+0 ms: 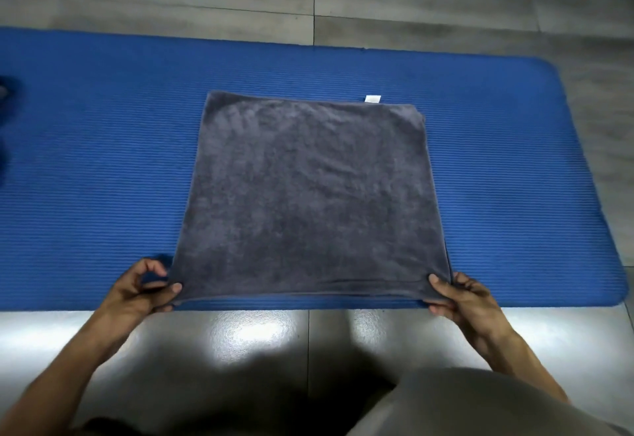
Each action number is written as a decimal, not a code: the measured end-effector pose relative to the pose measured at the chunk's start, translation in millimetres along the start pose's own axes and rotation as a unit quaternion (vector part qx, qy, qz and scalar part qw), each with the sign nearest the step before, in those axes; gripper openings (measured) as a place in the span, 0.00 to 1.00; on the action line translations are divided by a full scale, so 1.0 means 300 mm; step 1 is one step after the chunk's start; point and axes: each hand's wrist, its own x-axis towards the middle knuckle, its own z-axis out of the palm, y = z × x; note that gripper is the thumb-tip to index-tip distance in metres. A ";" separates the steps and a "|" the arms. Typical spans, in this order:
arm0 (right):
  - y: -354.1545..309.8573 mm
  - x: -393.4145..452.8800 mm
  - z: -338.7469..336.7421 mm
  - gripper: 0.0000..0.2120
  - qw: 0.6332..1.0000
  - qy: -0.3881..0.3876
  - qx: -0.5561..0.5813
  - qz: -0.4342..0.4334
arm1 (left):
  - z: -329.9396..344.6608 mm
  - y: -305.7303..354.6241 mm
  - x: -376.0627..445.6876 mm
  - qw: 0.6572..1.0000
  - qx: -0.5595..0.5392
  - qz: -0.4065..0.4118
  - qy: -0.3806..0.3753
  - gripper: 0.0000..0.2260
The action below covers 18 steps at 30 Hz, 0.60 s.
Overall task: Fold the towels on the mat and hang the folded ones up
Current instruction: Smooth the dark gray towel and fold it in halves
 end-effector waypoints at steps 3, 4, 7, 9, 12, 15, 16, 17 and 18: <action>0.024 -0.029 -0.058 0.14 0.998 -0.005 -0.061 0.012 | -0.033 -0.006 -0.034 0.995 -0.017 -0.047 -0.086 0.06; 0.028 -0.041 -0.067 0.12 0.997 -0.002 -0.081 0.012 | -0.042 -0.009 -0.042 0.992 -0.024 -0.067 -0.106 0.05; 0.001 -0.068 -0.085 0.18 0.995 -0.004 -0.103 0.001 | -0.072 -0.004 -0.053 0.984 -0.037 -0.110 -0.135 0.07; -0.051 -0.068 -0.080 0.19 0.999 -0.017 -0.045 0.006 | -0.082 0.030 -0.062 0.981 -0.058 -0.120 -0.143 0.10; -0.158 -0.024 -0.052 0.05 0.999 -0.032 0.018 0.018 | -0.074 0.117 -0.038 0.984 -0.118 -0.084 -0.101 0.17; -0.264 0.061 0.001 0.07 0.997 -0.025 0.055 0.036 | -0.038 0.225 0.041 0.981 -0.187 -0.037 -0.038 0.10; -0.301 0.081 0.028 0.05 0.996 -0.027 0.073 0.040 | -0.025 0.261 0.073 0.981 -0.192 -0.031 -0.023 0.12; -0.330 0.105 0.051 0.07 0.995 -0.033 0.092 0.033 | -0.007 0.300 0.099 0.979 -0.202 -0.018 -0.020 0.14; -0.351 0.129 0.067 0.12 0.992 -0.042 0.117 0.022 | 0.015 0.331 0.121 0.978 -0.209 -0.004 -0.021 0.14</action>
